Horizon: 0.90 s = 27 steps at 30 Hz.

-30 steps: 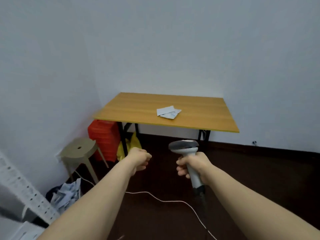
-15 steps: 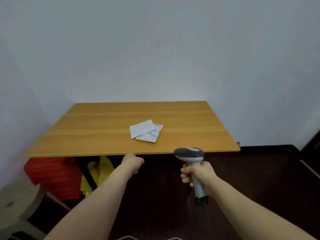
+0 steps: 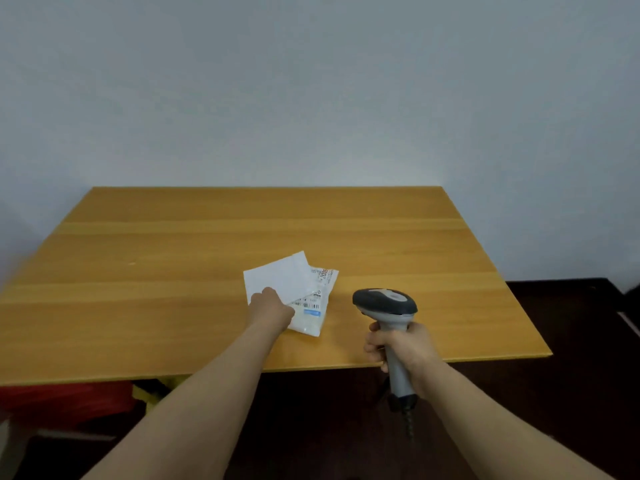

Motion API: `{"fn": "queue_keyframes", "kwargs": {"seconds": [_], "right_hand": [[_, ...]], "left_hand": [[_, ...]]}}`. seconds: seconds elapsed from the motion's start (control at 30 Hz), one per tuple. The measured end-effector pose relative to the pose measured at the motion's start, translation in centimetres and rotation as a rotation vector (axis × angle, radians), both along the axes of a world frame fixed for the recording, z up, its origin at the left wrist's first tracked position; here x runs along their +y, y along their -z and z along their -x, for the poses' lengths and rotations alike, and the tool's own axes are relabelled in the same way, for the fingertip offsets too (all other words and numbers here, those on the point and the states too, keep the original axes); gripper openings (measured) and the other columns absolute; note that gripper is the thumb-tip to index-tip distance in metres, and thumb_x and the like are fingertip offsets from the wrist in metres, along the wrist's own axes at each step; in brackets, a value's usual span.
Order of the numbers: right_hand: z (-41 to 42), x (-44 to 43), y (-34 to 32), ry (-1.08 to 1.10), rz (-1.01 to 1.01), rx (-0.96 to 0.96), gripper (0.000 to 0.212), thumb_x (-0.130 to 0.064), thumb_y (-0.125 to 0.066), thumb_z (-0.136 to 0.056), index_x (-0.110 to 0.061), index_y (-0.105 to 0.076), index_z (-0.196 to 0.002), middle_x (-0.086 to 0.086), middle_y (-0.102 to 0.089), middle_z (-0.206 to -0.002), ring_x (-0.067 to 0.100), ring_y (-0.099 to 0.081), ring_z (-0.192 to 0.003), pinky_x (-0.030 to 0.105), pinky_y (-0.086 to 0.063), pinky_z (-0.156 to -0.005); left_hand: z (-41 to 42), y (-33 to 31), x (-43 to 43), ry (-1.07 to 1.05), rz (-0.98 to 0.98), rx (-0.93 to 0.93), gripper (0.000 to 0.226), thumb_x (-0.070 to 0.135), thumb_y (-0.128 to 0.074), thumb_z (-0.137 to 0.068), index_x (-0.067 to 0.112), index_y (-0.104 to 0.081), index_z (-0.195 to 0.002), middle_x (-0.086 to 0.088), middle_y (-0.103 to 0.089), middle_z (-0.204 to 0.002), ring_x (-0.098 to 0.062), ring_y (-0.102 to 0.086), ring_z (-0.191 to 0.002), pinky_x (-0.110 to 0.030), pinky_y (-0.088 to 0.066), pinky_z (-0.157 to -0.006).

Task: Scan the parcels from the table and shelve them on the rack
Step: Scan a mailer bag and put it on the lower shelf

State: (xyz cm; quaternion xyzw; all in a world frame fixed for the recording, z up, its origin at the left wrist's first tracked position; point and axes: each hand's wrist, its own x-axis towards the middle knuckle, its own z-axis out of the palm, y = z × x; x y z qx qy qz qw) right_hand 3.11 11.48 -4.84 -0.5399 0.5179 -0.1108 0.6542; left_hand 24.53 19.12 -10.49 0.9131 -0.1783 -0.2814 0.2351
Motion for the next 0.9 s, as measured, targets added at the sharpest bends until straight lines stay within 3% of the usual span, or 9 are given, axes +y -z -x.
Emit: {"fn": "queue_keyframes", "kwargs": {"seconds": [0.23,0.27,0.37,0.47,0.53,0.6,0.7,0.8,0.9], "right_hand": [[-5.3,-5.2,2.8,-0.074,-0.055,-0.002,0.013,0.009,-0.065,-0.076,-0.003,-0.062,-0.081,0.011,-0.064,-0.058,0.017,-0.056,-0.042,0.022,-0.038,-0.042],[-5.7,-5.8,3.3,-0.091,-0.064,0.009,0.012,0.009,-0.066,-0.076,-0.002,-0.062,-0.081,0.011,-0.064,-0.057,0.017,-0.055,-0.041,0.021,-0.038,-0.04],[-6.4,-7.6,4.5,-0.149,-0.066,0.046,0.011,0.006,-0.069,-0.077,-0.003,-0.063,-0.08,0.008,-0.064,-0.054,0.016,-0.056,-0.039,0.021,-0.038,-0.039],[-6.8,-8.7,5.1,-0.175,-0.068,0.06,0.011,0.003,-0.072,-0.077,-0.003,-0.064,-0.083,0.007,-0.065,-0.055,0.018,-0.056,-0.042,0.023,-0.041,-0.041],[-7.1,-9.0,5.0,-0.184,-0.066,0.061,0.011,0.003,-0.072,-0.076,-0.002,-0.065,-0.085,0.008,-0.066,-0.057,0.018,-0.057,-0.043,0.024,-0.042,-0.042],[-7.4,-9.3,4.4,-0.2,-0.072,0.055,0.01,0.003,-0.07,-0.077,-0.002,-0.065,-0.085,0.008,-0.067,-0.058,0.018,-0.058,-0.044,0.026,-0.043,-0.045],[-7.9,-9.1,2.4,-0.248,-0.078,0.039,0.009,0.003,-0.071,-0.077,-0.003,-0.065,-0.083,0.009,-0.067,-0.059,0.019,-0.059,-0.046,0.028,-0.044,-0.047],[-8.8,-8.1,0.1,-0.3,-0.073,-0.005,0.015,0.001,-0.072,-0.077,0.001,-0.065,-0.09,0.011,-0.069,-0.062,0.019,-0.06,-0.046,0.028,-0.044,-0.047],[-9.8,-6.7,-1.9,-0.338,-0.07,-0.062,0.015,0.0,-0.072,-0.079,0.0,-0.065,-0.093,0.011,-0.07,-0.063,0.019,-0.061,-0.047,0.028,-0.045,-0.047]], "left_hand": [[-1.7,4.4,-4.9,0.136,-0.168,-0.064,0.095,0.052,-0.061,-0.081,0.03,-0.004,-0.153,-0.017,-0.006,-0.156,-0.033,-0.006,-0.145,-0.043,-0.025,-0.111],[-1.9,5.1,-5.5,0.156,-0.217,-0.077,0.1,0.056,-0.06,-0.081,0.027,0.003,-0.153,-0.019,-0.006,-0.156,-0.035,-0.006,-0.145,-0.044,-0.022,-0.112],[-2.2,6.5,-6.8,0.097,-0.292,-0.083,0.104,0.064,-0.052,-0.082,0.014,0.006,-0.152,-0.018,-0.029,-0.148,-0.035,-0.033,-0.134,-0.043,-0.032,-0.105],[-3.0,6.6,-6.7,0.091,-0.242,-0.163,0.064,0.05,-0.037,-0.097,0.012,-0.024,-0.146,-0.013,-0.048,-0.135,-0.032,-0.05,-0.12,-0.04,-0.042,-0.093],[-3.9,5.6,-6.1,0.051,-0.141,-0.201,0.038,0.031,-0.032,-0.102,0.009,-0.045,-0.13,-0.013,-0.058,-0.122,-0.031,-0.057,-0.106,-0.037,-0.045,-0.082],[-5.0,3.9,-5.2,-0.082,0.014,-0.187,0.034,0.024,-0.033,-0.103,0.006,-0.053,-0.124,-0.014,-0.062,-0.11,-0.029,-0.058,-0.09,-0.034,-0.043,-0.07],[-6.5,0.3,-2.9,-0.486,0.401,0.061,0.028,0.025,-0.05,-0.099,0.005,-0.059,-0.117,-0.007,-0.061,-0.089,-0.022,-0.056,-0.074,-0.031,-0.045,-0.058],[-7.5,-3.5,0.1,-0.742,0.712,0.425,0.014,0.005,-0.059,-0.093,0.007,-0.057,-0.107,-0.009,-0.063,-0.094,-0.024,-0.061,-0.08,-0.028,-0.052,-0.046],[-7.5,-6.6,2.8,-0.783,0.877,0.588,0.021,-0.014,-0.054,-0.088,0.002,-0.055,-0.1,-0.018,-0.061,-0.106,-0.035,-0.061,-0.097,-0.032,-0.06,-0.054]]}}
